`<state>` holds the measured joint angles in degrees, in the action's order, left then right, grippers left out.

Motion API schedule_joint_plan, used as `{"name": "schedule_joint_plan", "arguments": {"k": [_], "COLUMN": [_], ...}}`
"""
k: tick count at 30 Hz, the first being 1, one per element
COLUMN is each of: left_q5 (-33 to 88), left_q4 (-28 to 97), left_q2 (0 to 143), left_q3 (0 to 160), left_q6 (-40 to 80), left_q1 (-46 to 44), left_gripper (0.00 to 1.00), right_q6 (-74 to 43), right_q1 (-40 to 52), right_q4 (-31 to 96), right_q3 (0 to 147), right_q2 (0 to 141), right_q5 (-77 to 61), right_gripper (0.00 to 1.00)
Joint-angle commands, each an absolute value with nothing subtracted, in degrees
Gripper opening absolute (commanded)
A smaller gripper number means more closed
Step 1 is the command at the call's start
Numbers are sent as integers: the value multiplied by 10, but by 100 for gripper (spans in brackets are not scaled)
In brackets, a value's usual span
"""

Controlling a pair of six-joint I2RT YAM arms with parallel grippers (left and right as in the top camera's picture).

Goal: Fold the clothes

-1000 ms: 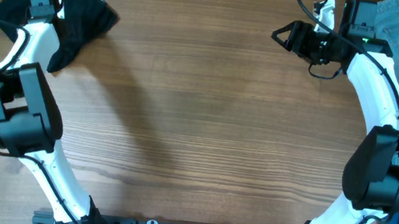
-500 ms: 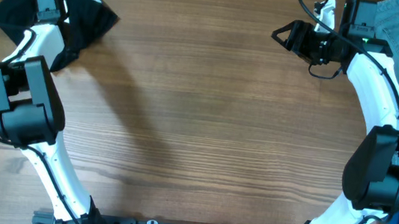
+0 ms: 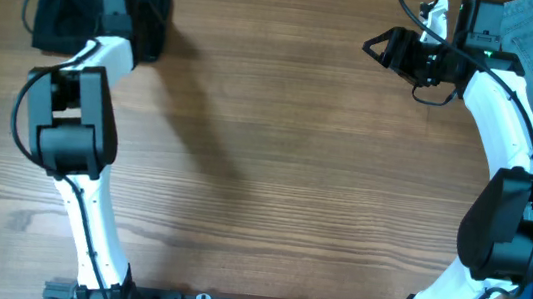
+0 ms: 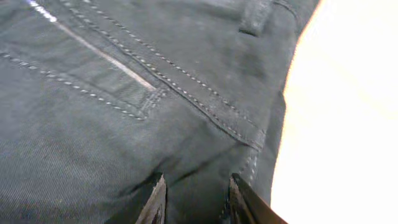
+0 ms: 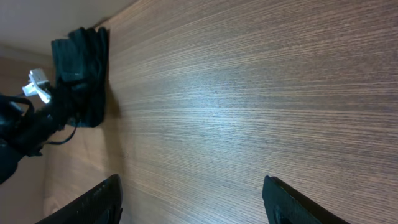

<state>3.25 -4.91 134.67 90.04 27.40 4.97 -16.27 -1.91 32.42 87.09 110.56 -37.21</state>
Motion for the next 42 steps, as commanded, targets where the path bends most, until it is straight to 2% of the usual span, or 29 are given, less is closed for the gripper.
{"name": "schedule_joint_plan", "arguments": {"k": [1,4,8,9,11,14,18,23,33,42], "left_q5": [59,60,91,91,83,77,21,15,14,14], "left_q4": [-76,-81,-59,-51,-28,-1,38,-4,-135,-177], "left_q2": [1383,1373,1308,1290,1244,1218,1217,1244,1385,1435], "left_q3": [880,881,881,881,881,881,880,880,881,881], "left_q6": [294,287,196,172,102,23,-46,-128,-129,-129], "left_q1": [37,37,37,37,40,49,64,88,115,142], "left_gripper": [42,44,46,51,81,98,100,100,100,100], "right_q6": [-165,-166,-165,-165,-165,-165,-165,-165,-165,-165], "right_q1": [-17,-17,-17,-17,-17,-17,-17,-17,-17,-17], "right_q4": [326,326,328,329,331,333,333,333,340,352], "right_q3": [866,866,866,866,866,866,866,866,866,866], "right_q2": [1112,1112,1112,1112,1112,1112,1112,1112,1112,1112], "right_q5": [-368,-368,-369,-369,-369,-369,-369,-368,-369,-369], "right_gripper": [73,73,73,73,73,73,76,77,77,77]}}
